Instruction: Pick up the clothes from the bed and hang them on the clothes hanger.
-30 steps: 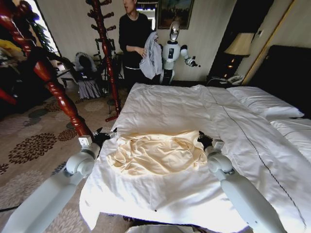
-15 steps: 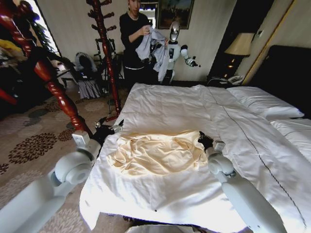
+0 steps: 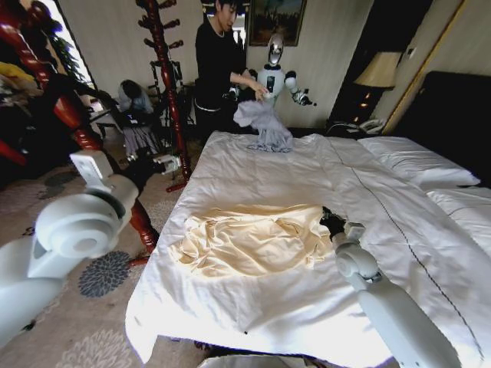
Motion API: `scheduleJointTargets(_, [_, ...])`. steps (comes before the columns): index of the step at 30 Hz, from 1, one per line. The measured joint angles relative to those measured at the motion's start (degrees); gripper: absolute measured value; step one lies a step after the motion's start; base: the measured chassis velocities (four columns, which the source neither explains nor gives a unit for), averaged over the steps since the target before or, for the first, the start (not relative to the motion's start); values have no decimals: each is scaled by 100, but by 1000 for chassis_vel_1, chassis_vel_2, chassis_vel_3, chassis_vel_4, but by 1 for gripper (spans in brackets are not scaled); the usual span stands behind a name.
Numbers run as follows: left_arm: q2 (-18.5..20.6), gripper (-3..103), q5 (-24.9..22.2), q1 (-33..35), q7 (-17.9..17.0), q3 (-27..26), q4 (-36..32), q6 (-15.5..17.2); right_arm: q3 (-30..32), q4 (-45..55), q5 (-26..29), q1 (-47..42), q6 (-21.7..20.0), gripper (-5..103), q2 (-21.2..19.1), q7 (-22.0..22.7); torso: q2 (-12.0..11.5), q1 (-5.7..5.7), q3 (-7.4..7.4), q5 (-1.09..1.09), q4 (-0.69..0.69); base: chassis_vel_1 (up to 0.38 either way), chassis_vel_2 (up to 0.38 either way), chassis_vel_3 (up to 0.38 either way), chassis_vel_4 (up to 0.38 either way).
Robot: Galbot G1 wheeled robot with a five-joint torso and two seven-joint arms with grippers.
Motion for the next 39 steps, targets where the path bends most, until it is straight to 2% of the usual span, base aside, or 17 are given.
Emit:
scheduleJointTargets(8, [368,100,-476,-907,-63,-27,387,258,27,20,-19,-41,0,0,0,4,0,0,0,0,0,0,0,0,0])
scheduleJointTargets(19, [967,100,-1159,-1459,-179,-243,761,679,54,23,-56,-63,0,0,-29,5,0,0,0,-1,0,0,0,0,0])
scheduleJointTargets(22, [1162,100,-1433,-1701,-252,-254,1042,821,103,35,-46,-91,4,0,-38,8,0,0,0,0,0,0,0,0,0])
scheduleJointTargets(30, [1449,100,-1862,-1839,-341,-330,1793,1014,202,73,-43,-212,13,0,-38,7,0,0,0,0,0,0,0,0,0])
scheduleJointTargets(39, [1591,100,-2219,-1646,-403,-637,1958,1156,260,97,-73,-341,22,0,-64,5,0,-1,0,2,-1,0,0,0,0])
